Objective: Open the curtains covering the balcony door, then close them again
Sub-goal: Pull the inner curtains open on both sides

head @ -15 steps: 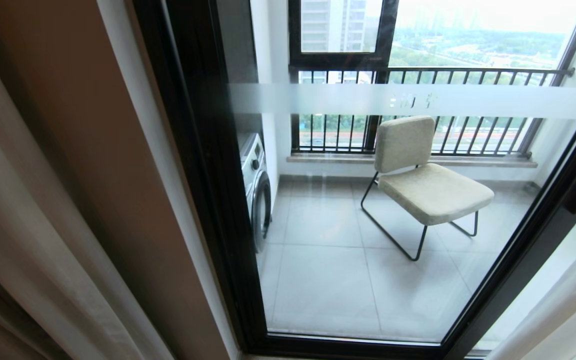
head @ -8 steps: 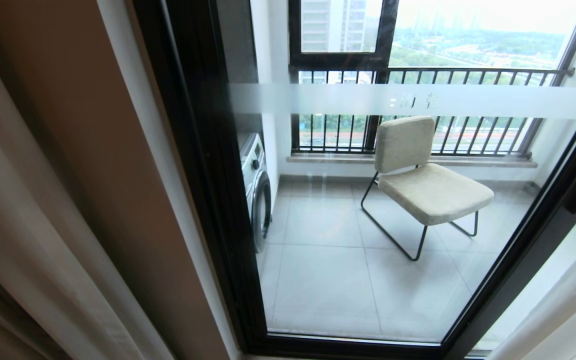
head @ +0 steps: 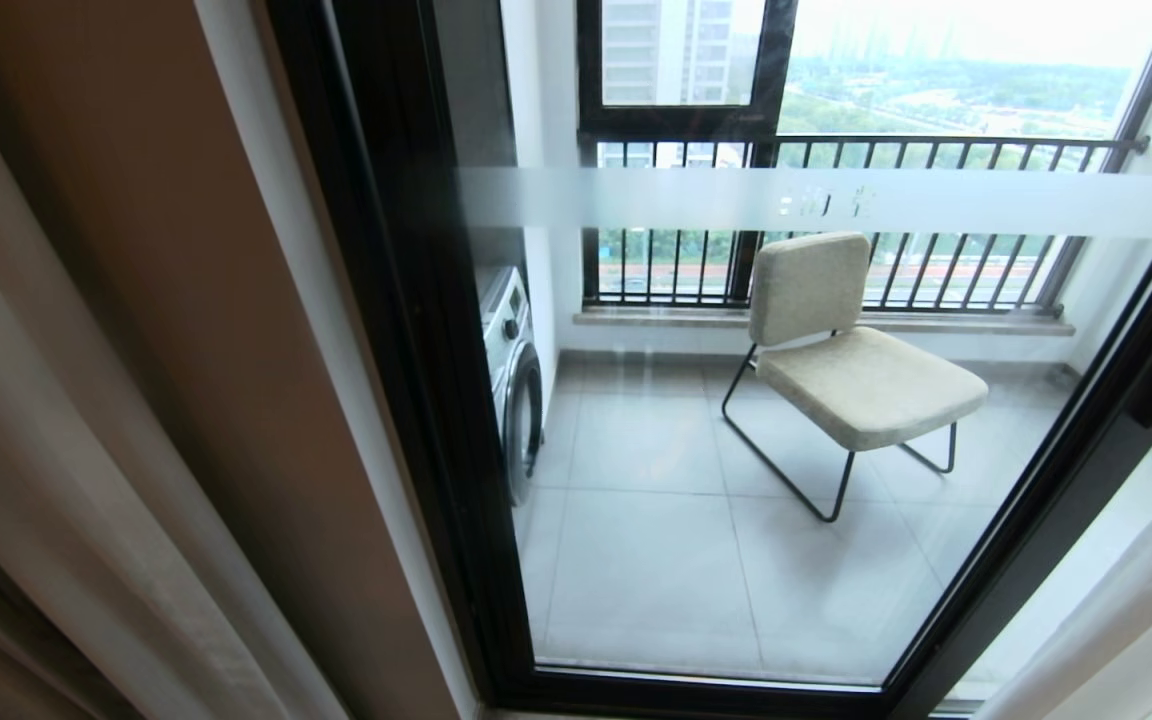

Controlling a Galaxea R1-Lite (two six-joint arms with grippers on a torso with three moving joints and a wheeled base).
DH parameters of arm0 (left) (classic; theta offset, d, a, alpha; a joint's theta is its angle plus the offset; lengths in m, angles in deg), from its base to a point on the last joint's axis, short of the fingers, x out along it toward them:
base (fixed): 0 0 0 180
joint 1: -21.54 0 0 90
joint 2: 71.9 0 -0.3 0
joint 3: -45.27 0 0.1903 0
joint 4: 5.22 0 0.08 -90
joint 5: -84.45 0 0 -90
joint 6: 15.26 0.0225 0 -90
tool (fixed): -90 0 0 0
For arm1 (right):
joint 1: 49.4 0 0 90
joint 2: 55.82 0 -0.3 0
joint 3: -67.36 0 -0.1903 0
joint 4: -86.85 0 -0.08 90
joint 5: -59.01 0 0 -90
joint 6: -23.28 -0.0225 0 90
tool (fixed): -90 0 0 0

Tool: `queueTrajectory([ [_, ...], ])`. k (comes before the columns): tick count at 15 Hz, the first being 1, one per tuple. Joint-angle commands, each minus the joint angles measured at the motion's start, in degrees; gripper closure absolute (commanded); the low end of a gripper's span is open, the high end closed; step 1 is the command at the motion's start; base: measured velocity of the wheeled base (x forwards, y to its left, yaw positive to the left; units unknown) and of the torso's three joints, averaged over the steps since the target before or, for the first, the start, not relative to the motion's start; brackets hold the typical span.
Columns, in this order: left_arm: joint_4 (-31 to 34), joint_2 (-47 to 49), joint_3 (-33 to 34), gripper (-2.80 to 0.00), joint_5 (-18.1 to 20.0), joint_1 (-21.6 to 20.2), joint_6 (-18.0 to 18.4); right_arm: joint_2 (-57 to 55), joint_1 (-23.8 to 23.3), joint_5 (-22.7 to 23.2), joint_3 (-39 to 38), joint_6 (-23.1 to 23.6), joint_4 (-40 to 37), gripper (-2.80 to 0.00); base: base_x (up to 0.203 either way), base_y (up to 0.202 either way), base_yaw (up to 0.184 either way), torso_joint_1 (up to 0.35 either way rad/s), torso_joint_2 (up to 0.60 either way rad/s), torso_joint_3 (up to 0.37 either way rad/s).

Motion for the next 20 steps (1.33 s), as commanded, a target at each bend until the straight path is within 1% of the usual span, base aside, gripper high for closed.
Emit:
queueTrajectory([
  [1, -0.02, -0.21, 0.00, 0.00, 0.03, -0.01, -0.03, 0.02, -0.02, 0.03, 0.00, 0.06, -0.01, 0.00, 0.000, 0.000, 0.000, 0.000, 0.00, 0.000],
  [20, -0.02, -0.21, 0.00, 0.00, 0.03, -0.01, -0.03, 0.02, 0.06, 0.03, 0.00, 0.06, -0.01, 0.00, 0.000, 0.000, 0.000, 0.000, 0.00, 0.000],
])
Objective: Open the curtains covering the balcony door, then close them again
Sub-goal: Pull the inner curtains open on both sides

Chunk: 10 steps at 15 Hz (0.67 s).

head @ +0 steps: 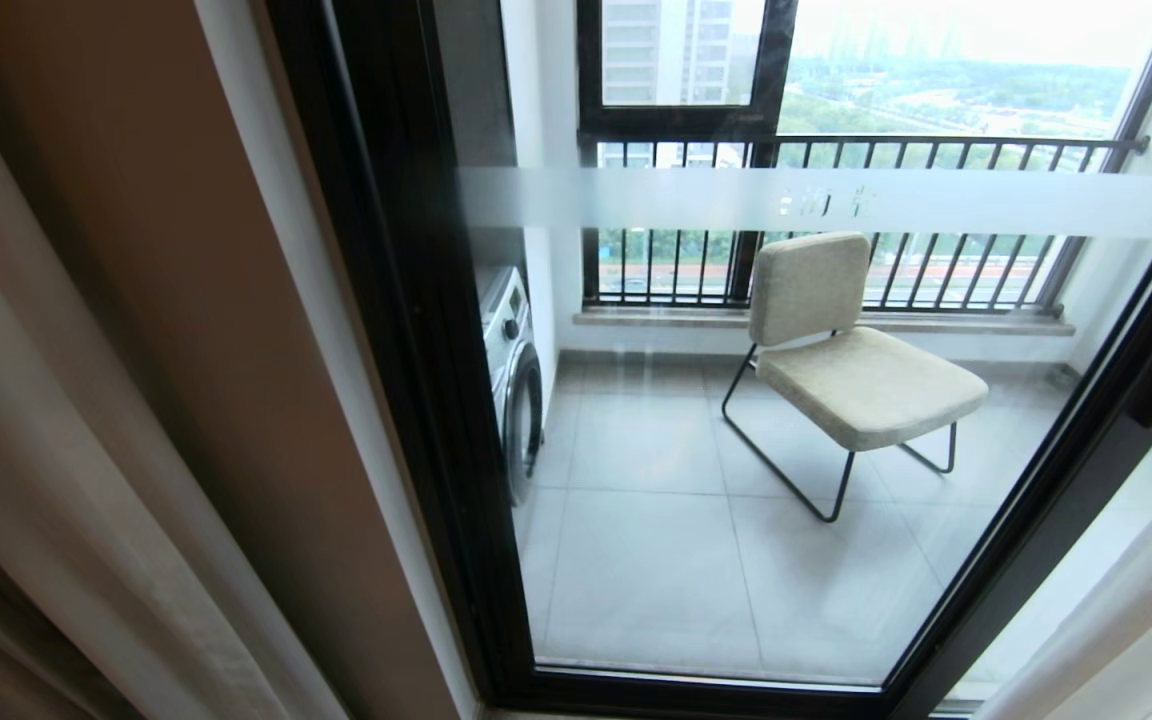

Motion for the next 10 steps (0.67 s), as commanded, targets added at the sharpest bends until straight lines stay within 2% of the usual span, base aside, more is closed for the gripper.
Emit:
queueTrajectory([
  [1, -0.01, -0.12, 0.00, 0.00, -0.02, -0.01, -0.03, 0.02, 0.05, 0.06, 0.00, 0.07, 0.00, 0.00, 0.000, 0.000, 0.000, 0.000, 0.00, 0.000],
  [8, -0.01, -0.12, 0.00, 0.00, 0.06, -0.01, 0.15, 0.02, 0.05, 0.06, 0.00, 0.07, 0.00, 0.00, 0.000, 0.000, 0.000, 0.000, 0.00, 0.000],
  [10, -0.01, -0.12, 0.00, 0.00, 0.06, -0.01, 0.15, 0.02, -0.04, 0.06, 0.00, 0.07, 0.00, 0.00, -0.001, -0.082, -0.004, 0.000, 0.00, -0.001],
])
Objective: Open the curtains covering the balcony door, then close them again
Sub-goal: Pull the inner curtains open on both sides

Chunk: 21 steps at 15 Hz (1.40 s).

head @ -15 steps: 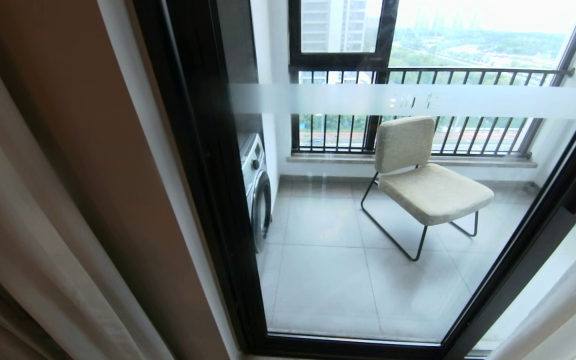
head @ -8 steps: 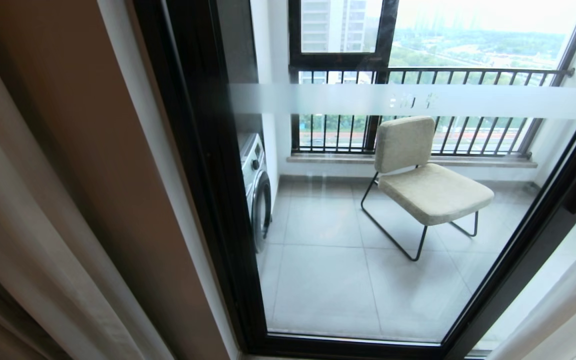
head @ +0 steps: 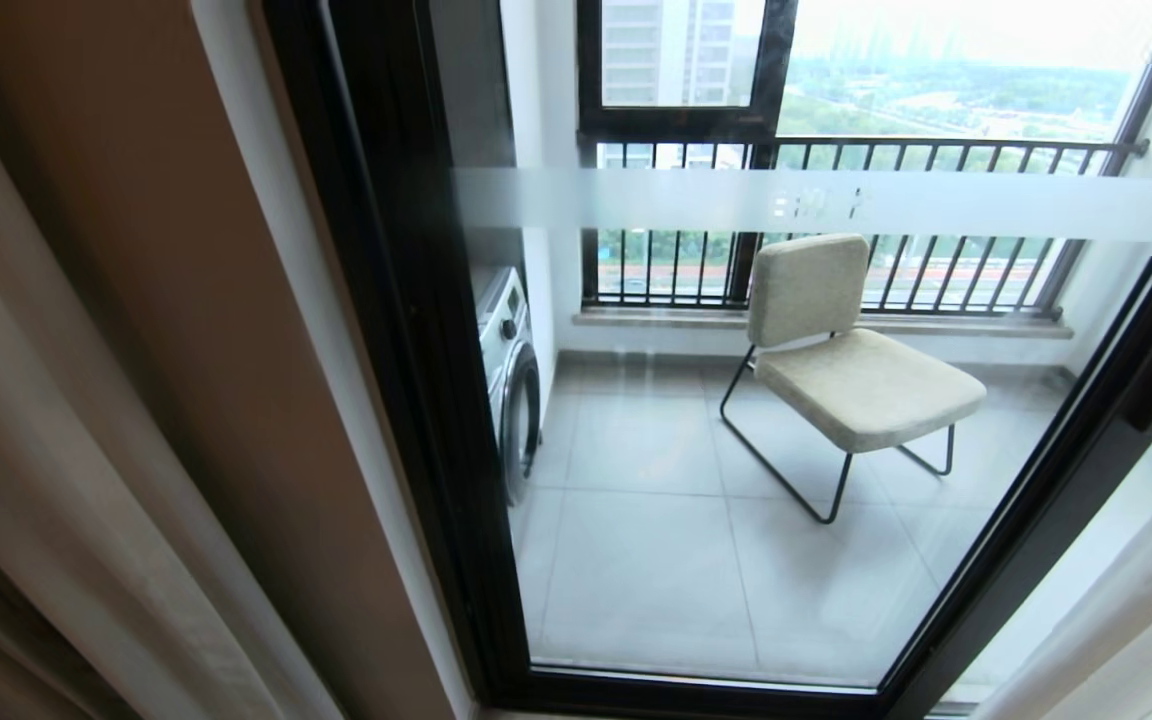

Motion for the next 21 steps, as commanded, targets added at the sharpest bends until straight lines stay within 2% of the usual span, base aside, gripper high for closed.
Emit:
queueTrajectory([
  [1, -0.02, -0.11, 0.00, 0.00, -0.02, -0.05, 0.01, 0.02, 0.14, 0.03, 0.00, 0.02, -0.02, 0.00, -0.001, -0.165, 0.008, 0.002, 0.00, 0.001],
  [21, -0.02, -0.11, 0.00, 0.00, -0.02, -0.05, 0.19, 0.02, 0.05, 0.03, 0.00, 0.07, -0.02, 0.00, 0.000, -0.192, 0.002, 0.003, 0.00, 0.002],
])
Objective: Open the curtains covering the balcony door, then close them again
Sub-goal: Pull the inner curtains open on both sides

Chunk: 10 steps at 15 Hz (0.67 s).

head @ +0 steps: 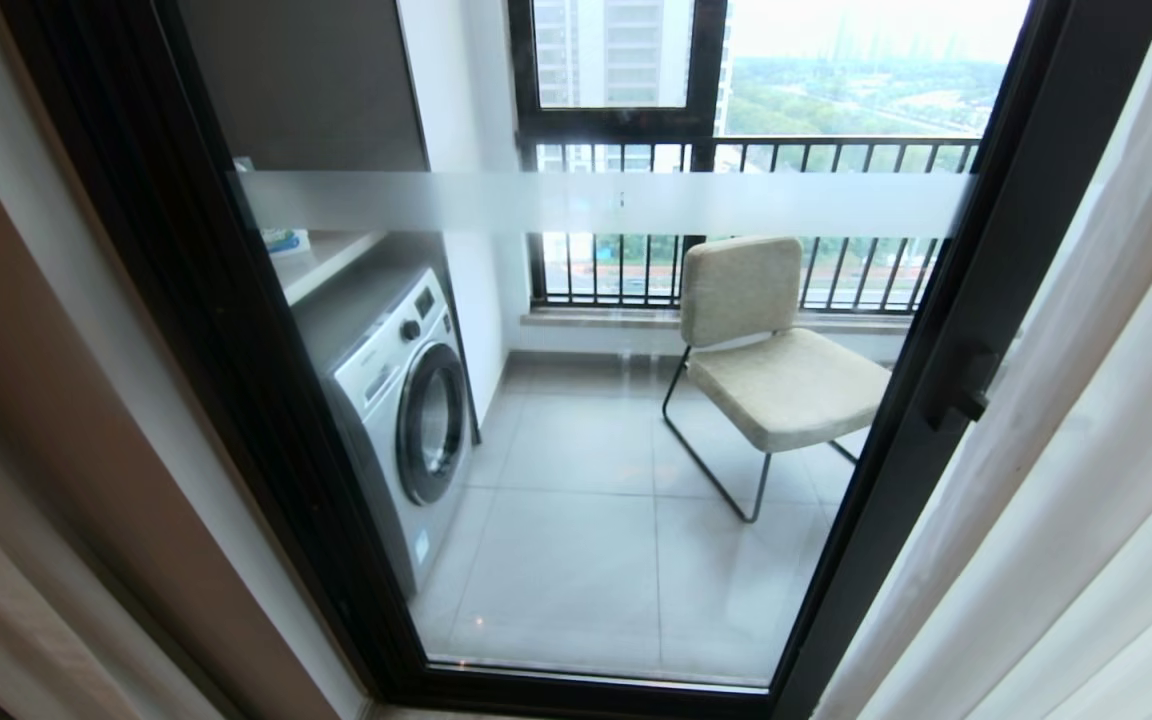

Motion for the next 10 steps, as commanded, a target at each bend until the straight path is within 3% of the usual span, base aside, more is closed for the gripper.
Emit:
queueTrajectory([
  [1, -0.01, -0.09, 0.00, 0.00, -0.01, -0.04, -0.03, 0.02, 0.06, 0.05, 0.00, 0.06, 0.00, 0.00, 0.000, -0.190, 0.004, 0.002, 0.00, 0.002],
  [7, -0.01, -0.09, 0.00, 0.00, -0.10, -0.04, -0.13, 0.02, 0.06, 0.05, 0.00, 0.06, 0.00, 0.00, 0.000, -0.191, 0.003, 0.005, 0.00, 0.004],
  [10, -0.01, -0.09, 0.00, 0.00, -0.10, -0.04, -0.38, 0.02, 0.06, 0.05, 0.00, 0.06, 0.00, 0.00, 0.000, -0.079, -0.003, 0.000, 0.00, 0.001],
])
